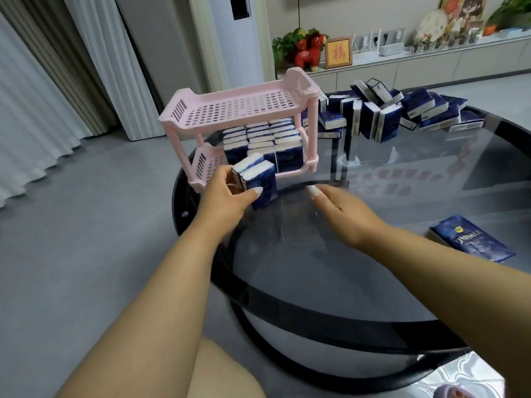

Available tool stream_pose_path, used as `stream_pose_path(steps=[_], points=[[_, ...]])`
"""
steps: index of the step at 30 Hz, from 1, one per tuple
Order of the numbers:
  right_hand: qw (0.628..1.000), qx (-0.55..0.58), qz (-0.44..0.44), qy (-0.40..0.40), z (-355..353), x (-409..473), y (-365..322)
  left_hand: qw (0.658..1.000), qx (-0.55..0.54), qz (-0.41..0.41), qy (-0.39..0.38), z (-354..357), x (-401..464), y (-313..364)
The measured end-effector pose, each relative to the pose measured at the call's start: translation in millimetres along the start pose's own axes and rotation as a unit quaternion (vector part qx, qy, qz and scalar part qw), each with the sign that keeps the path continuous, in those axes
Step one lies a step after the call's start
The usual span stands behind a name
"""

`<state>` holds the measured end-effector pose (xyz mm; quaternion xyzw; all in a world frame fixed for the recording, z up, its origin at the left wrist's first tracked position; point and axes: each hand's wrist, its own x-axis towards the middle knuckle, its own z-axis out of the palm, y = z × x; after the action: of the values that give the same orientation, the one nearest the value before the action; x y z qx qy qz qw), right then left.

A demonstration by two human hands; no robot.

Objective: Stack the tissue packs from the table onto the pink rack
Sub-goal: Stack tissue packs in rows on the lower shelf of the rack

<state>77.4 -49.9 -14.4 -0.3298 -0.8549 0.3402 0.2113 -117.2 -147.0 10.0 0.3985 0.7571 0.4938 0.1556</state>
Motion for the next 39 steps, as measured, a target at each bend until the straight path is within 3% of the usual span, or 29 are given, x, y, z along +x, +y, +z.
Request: stream_pose_path(steps=[6, 19, 31, 39], points=[[0.978, -0.200, -0.061, 0.013, 18, 3, 8, 0.996, 0.086, -0.003, 0.018, -28, 46, -13], [0.976, -0.204, -0.067, 0.031, 22, 9, 13, 0.996, 0.081, -0.028, -0.021, -19, 88, -18], [0.974, -0.217, -0.059, 0.019, 21, 7, 8, 0.982, 0.185, 0.034, 0.010, -8, 78, -23], [0.971, -0.229, -0.062, 0.017, 21, 7, 8, 0.935, 0.346, 0.065, -0.032, -7, 84, -24]])
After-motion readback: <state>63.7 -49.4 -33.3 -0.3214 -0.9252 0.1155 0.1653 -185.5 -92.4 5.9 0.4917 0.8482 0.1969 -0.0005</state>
